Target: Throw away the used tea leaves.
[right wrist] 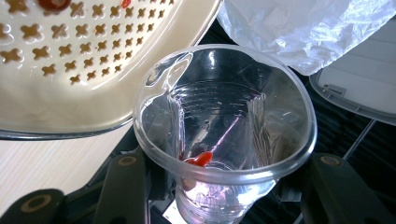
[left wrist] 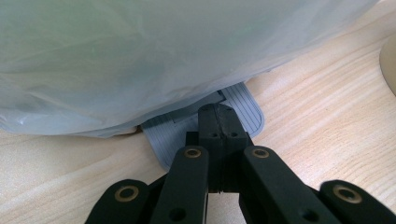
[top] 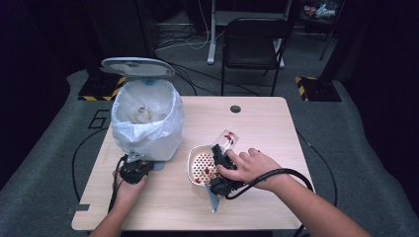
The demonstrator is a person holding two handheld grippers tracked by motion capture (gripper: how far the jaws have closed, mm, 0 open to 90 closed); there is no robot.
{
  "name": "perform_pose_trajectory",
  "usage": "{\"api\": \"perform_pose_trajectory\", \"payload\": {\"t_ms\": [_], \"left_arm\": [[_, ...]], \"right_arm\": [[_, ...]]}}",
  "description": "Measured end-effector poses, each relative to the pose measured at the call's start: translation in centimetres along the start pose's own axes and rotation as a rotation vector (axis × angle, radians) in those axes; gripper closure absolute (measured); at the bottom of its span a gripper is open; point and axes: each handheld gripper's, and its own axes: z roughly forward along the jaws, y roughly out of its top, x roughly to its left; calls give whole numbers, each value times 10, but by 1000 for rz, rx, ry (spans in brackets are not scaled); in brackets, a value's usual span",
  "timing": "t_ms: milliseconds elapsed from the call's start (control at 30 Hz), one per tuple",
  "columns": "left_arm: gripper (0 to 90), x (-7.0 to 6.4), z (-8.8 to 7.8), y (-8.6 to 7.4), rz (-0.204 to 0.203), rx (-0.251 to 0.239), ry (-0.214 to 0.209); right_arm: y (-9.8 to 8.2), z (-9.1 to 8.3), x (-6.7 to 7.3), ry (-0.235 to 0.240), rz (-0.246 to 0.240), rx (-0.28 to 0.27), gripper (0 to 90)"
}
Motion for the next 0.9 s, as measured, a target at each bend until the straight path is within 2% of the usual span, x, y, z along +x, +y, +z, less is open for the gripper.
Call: {"api": "perform_pose_trajectory", "payload": {"t_ms": [67, 167, 333, 367, 400, 467, 500, 533, 633, 667, 700, 733, 767, 800, 867, 900], "left_arm": [[900, 0, 0, 0, 1, 1, 0], [900, 0, 0, 0, -1, 0, 0], [900, 0, 0, 0, 1, 1, 0], [900, 0, 0, 0, 1, 1, 0], [900, 0, 0, 0, 0, 1, 0], [900, 0, 0, 0, 0, 0, 0], [900, 0, 0, 0, 0, 0, 0], [900, 0, 0, 0, 0, 0, 0], [900, 0, 0, 0, 0, 0, 0], [900, 2, 0, 1, 28, 3, -3], [900, 3, -1, 1, 59, 4, 8], [900, 3, -1, 1, 59, 6, 8], [900, 3, -2, 2, 59, 13, 7], [900, 3, -2, 2, 58, 11, 7], [900, 4, -3, 2, 61, 26, 2], [900, 4, -3, 2, 61, 25, 2]], "right_arm": [[0, 0, 4, 8, 21, 12, 504], [0, 1, 3, -10, 1, 8, 505], [-1, 1, 6, -23, -4, 16, 505], [-2, 1, 4, -7, -53, 13, 505], [-2, 1, 2, -18, -69, 4, 505], [-3, 0, 6, -1, -27, 26, 505], [-3, 0, 5, -6, -30, 25, 505], [-3, 0, -1, -36, -68, 6, 505], [-6, 0, -7, -21, -4, -24, 504], [-8, 0, -8, 11, 62, -37, 504], [-11, -1, -7, 51, 164, -41, 504], [-14, -1, -8, 63, 214, -47, 504], [-17, 2, -16, 46, 193, -96, 504], [-18, -4, -19, 81, 245, -36, 504], [-22, -4, -22, 82, 286, -56, 504], [-22, -4, -20, 103, 337, -83, 504]]}}
